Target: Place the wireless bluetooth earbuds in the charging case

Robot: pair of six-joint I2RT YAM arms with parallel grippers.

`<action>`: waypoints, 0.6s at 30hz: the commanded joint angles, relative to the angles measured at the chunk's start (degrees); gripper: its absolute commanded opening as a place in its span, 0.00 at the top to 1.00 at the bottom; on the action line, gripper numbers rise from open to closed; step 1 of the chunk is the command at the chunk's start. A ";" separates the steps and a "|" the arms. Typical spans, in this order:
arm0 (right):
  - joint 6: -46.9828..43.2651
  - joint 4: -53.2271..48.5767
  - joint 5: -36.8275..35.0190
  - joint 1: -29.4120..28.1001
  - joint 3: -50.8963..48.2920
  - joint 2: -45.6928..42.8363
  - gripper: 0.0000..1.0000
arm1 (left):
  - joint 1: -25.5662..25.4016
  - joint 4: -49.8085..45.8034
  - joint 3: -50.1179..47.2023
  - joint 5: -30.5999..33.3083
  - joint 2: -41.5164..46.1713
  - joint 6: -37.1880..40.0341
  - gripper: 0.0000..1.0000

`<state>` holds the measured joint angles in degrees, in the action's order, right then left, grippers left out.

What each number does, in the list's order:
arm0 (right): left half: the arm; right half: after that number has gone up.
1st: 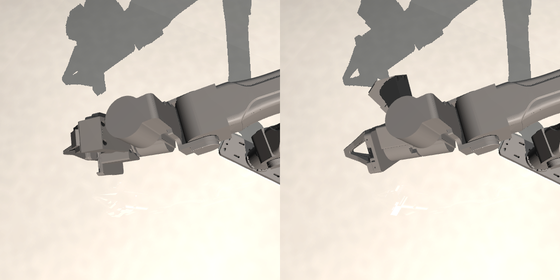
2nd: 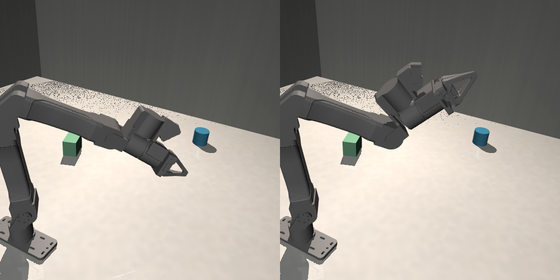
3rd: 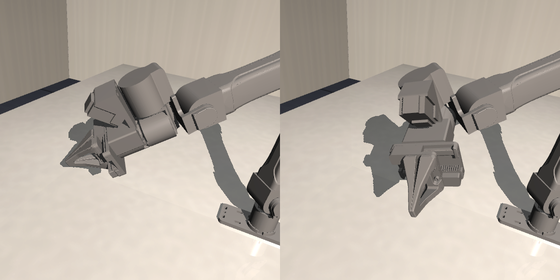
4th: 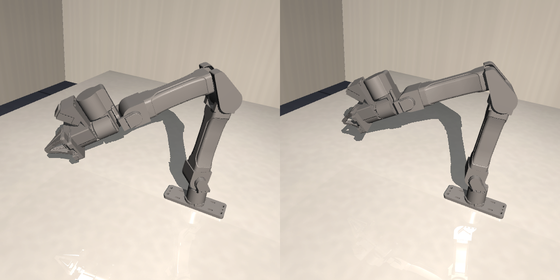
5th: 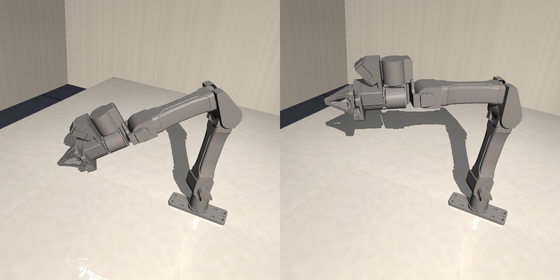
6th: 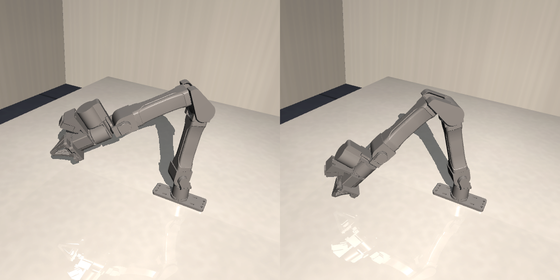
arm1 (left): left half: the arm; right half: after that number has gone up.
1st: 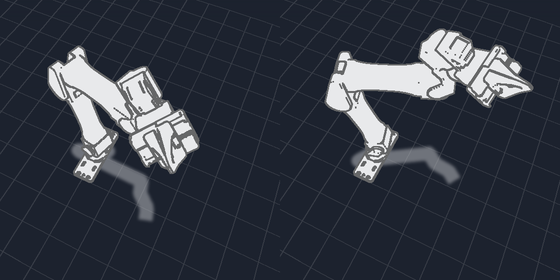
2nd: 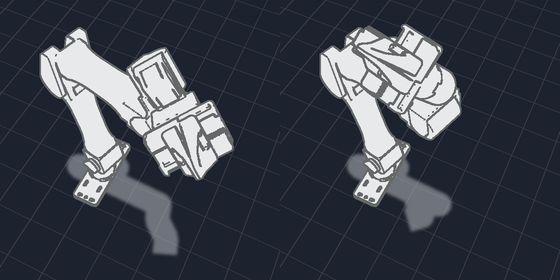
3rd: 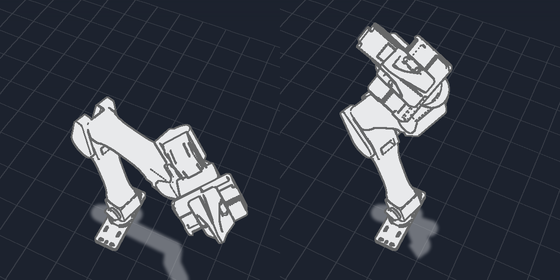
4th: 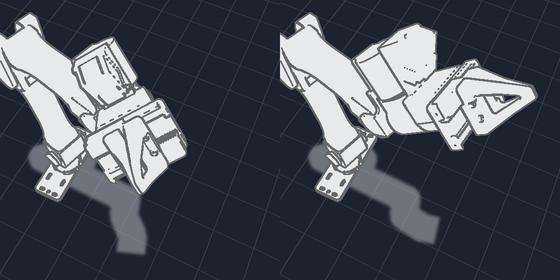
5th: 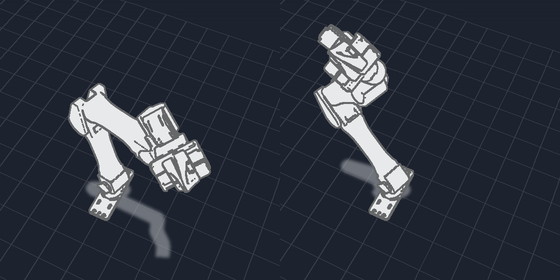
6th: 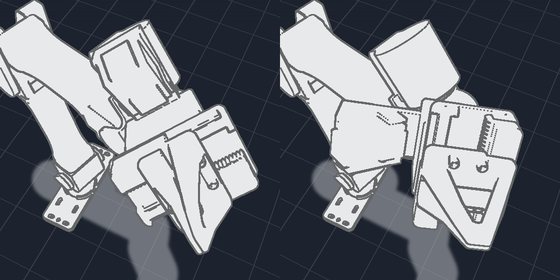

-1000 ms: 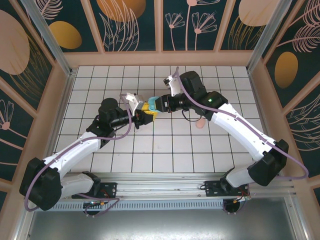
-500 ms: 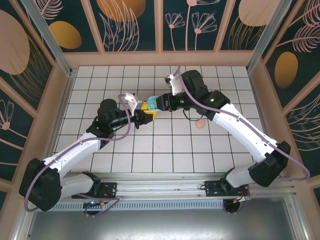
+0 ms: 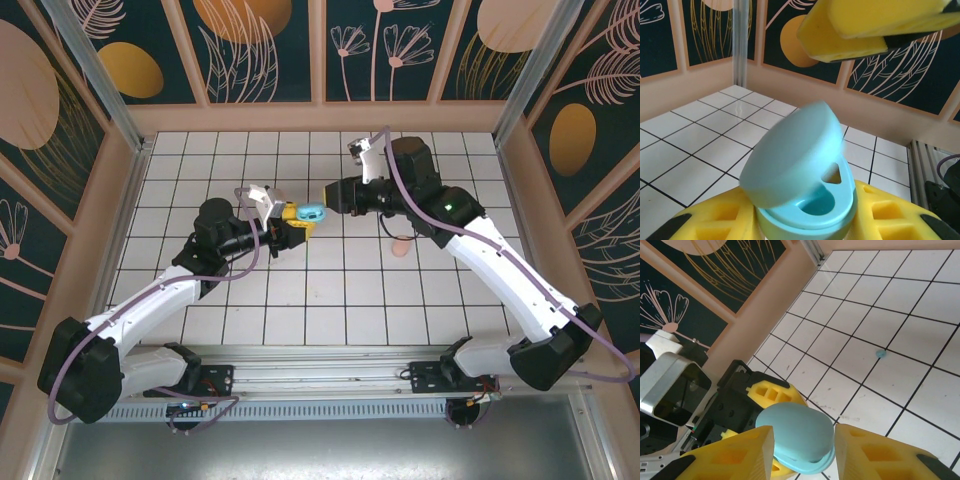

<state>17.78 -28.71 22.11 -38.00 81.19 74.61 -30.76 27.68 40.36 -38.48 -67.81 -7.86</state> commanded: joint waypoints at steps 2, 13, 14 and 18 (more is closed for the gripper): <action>1.13 2.25 0.98 0.55 -1.46 -1.48 0.63 | -0.25 1.33 -0.81 0.07 0.71 -1.19 1.00; 1.14 3.58 3.82 2.52 -0.85 -1.66 0.63 | -0.16 0.79 -0.90 1.79 0.40 -1.88 1.00; 0.97 3.65 3.82 2.85 -1.05 -1.66 0.63 | -0.18 0.72 -0.90 1.75 0.47 -1.86 1.00; 1.75 4.90 4.02 5.38 -2.98 -1.53 0.63 | -0.24 -0.36 -0.82 2.52 1.16 -1.69 1.00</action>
<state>18.57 -26.09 25.02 -34.33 79.68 74.35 -30.76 27.40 40.05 -36.73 -67.79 -8.93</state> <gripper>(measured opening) 0.373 0.355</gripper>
